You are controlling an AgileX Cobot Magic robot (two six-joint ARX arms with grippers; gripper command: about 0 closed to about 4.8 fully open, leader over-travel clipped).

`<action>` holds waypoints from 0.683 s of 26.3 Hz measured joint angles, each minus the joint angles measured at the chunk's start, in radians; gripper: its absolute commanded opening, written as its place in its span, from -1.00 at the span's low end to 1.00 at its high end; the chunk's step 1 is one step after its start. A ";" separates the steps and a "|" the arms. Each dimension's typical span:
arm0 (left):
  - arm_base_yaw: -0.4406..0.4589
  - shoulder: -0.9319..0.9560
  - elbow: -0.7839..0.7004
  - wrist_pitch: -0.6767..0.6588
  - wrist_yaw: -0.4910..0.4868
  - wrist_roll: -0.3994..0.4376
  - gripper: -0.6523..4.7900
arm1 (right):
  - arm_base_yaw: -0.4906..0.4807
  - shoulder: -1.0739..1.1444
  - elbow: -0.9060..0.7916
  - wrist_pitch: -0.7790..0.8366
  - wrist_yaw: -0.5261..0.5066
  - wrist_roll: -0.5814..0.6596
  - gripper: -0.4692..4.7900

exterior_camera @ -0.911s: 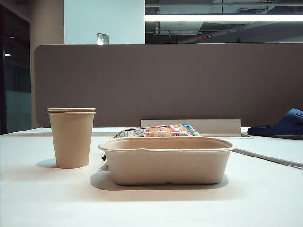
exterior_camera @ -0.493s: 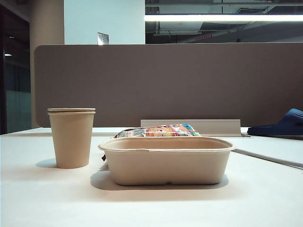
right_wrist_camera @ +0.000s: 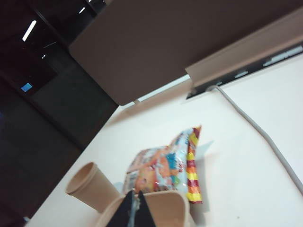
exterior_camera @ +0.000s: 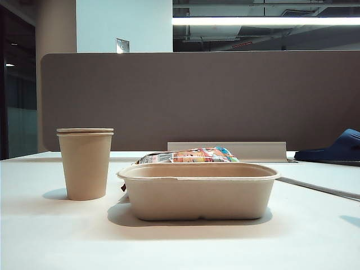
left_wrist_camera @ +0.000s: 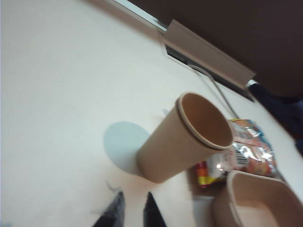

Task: Pick up a bag of chips and put them in the box.

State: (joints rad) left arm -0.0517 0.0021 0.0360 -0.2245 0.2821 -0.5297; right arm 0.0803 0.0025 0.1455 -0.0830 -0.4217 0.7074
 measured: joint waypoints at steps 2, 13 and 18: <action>0.000 0.000 0.000 0.003 0.039 -0.031 -0.55 | 0.000 0.005 0.051 -0.055 0.002 -0.012 -0.82; 0.000 0.001 0.138 0.046 0.289 0.086 -0.57 | 0.000 0.485 0.460 -0.267 -0.062 -0.206 -0.74; 0.000 0.082 0.268 -0.071 0.343 0.097 -0.78 | 0.000 0.759 0.603 -0.273 -0.159 -0.243 -0.74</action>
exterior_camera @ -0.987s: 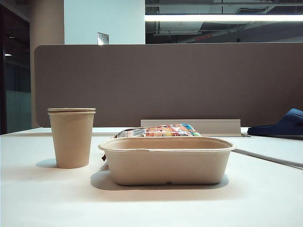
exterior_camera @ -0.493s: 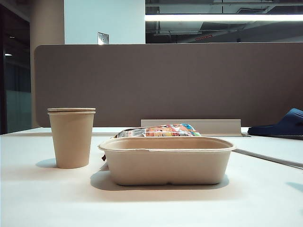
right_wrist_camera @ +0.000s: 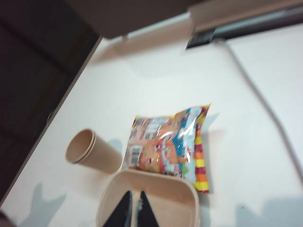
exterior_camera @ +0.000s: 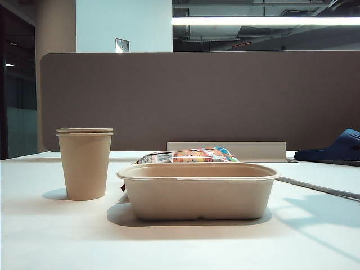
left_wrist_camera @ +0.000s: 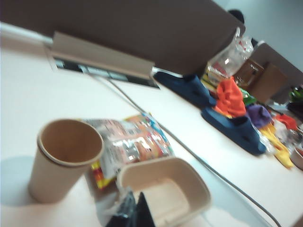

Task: Pick up a bag of chips and put them in the box.

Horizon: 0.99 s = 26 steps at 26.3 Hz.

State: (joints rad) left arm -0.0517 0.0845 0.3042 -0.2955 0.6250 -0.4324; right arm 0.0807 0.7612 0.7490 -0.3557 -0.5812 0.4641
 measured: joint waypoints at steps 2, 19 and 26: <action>-0.002 0.086 0.059 -0.037 0.046 0.018 -0.78 | 0.003 0.105 0.049 -0.001 -0.040 -0.028 -0.74; -0.300 1.036 0.647 -0.035 0.067 0.255 -0.46 | 0.100 0.431 0.227 0.007 -0.048 -0.212 -0.74; -0.437 1.220 0.663 0.055 -0.062 0.299 -0.45 | 0.100 0.598 0.307 0.017 -0.125 -0.253 -0.74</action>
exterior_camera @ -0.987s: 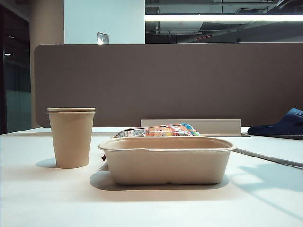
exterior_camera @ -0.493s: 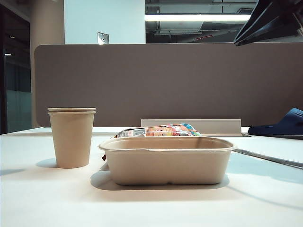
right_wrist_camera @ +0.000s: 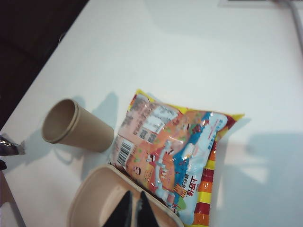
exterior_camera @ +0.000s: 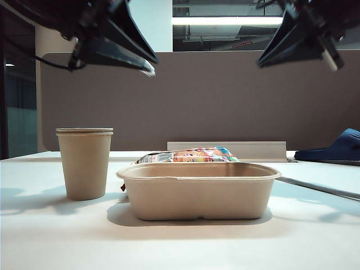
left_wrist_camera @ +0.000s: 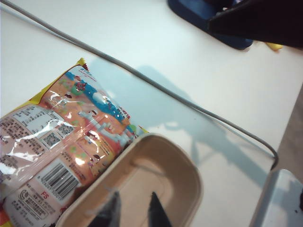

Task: Pick up a bag of chips and put them in the box.

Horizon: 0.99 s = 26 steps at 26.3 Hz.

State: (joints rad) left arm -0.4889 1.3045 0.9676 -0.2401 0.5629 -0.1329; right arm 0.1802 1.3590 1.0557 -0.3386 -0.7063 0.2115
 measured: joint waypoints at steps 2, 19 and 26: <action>-0.006 0.027 0.000 0.022 -0.022 0.001 -0.45 | 0.000 0.065 0.009 0.008 -0.013 -0.005 -0.74; -0.005 0.190 0.002 0.154 -0.032 -0.020 -0.21 | 0.000 0.331 0.016 0.192 -0.156 -0.010 -0.66; -0.052 0.190 0.009 0.153 -0.056 0.056 -0.21 | 0.001 0.375 0.020 0.281 -0.171 -0.037 0.02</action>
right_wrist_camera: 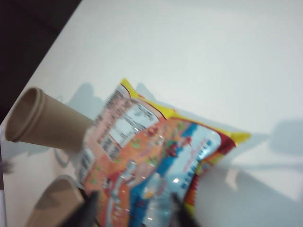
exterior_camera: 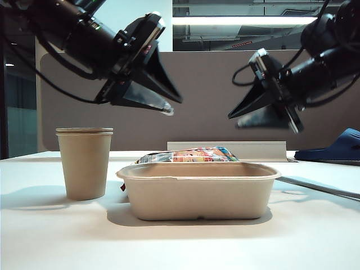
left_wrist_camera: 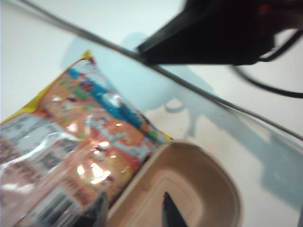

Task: Pick up a bag of chips and put them in the box.

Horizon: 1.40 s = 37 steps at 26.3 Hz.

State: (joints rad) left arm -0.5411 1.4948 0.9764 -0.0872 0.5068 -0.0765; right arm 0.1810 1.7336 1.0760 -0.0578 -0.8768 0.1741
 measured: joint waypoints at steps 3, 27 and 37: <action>-0.038 0.000 0.033 -0.038 -0.031 0.053 -0.18 | 0.000 0.048 0.000 -0.003 -0.019 0.001 0.48; -0.089 0.000 0.115 -0.175 -0.132 0.128 0.72 | 0.023 0.192 0.024 0.054 -0.119 0.042 1.00; -0.089 0.000 0.115 -0.176 -0.132 0.124 0.72 | 0.086 0.246 0.064 0.061 -0.056 0.042 1.00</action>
State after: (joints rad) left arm -0.6296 1.4948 1.0912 -0.2634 0.3748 0.0479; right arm 0.2672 1.9793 1.1397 0.0029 -0.9333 0.2165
